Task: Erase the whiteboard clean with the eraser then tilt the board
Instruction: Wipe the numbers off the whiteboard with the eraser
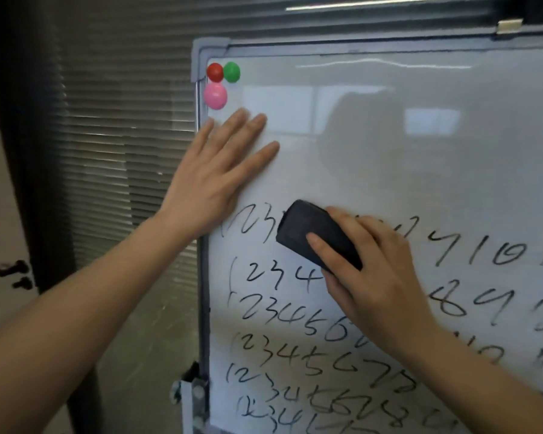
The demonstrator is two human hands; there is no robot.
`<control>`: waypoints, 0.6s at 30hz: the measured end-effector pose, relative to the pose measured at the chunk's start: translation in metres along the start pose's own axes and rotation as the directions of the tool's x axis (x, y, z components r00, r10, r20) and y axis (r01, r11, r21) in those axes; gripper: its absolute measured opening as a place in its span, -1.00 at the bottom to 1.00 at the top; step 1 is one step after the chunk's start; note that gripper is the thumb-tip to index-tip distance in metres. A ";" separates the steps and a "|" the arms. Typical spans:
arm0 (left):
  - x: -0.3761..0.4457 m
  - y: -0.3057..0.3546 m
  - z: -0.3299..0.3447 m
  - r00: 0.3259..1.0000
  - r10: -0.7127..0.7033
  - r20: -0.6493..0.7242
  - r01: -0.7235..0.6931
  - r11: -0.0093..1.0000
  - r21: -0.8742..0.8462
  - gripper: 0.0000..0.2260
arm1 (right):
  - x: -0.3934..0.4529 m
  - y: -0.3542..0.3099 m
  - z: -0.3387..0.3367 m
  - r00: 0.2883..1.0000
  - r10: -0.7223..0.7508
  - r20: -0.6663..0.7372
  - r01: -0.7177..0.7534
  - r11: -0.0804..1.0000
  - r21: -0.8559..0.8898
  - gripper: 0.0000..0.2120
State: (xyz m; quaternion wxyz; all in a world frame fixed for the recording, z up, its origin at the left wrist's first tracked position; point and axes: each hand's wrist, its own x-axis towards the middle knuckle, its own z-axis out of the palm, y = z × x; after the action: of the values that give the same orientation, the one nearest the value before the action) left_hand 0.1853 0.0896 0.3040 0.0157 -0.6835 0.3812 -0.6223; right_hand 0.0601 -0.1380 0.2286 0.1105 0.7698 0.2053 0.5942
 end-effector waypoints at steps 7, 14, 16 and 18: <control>0.020 -0.041 0.018 0.959 0.231 -0.162 -0.242 0.969 -0.055 -0.50 | 0.036 -0.031 0.031 0.991 0.119 -0.056 -0.125 0.983 -0.132 -0.65; 0.020 -0.042 0.026 0.948 0.216 -0.231 -0.260 0.949 -0.178 -0.61 | 0.044 -0.082 0.064 0.997 0.081 0.004 -0.079 0.977 -0.196 -0.60; 0.020 -0.043 0.027 0.946 0.205 -0.251 -0.255 0.948 -0.188 -0.57 | 0.037 -0.093 0.071 0.997 0.021 0.072 -0.009 0.987 -0.161 -0.66; 0.020 -0.044 0.028 0.942 0.206 -0.264 -0.257 0.950 -0.178 -0.53 | 0.027 -0.097 0.071 0.990 -0.018 0.141 0.037 0.990 -0.138 -0.66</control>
State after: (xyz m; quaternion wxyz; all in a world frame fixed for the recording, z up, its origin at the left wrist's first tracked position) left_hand 0.2305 0.0972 0.3361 -0.0298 -0.5502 0.5220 -0.6511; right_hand 0.1160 -0.0343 0.1923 0.1865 0.7967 0.1655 0.5505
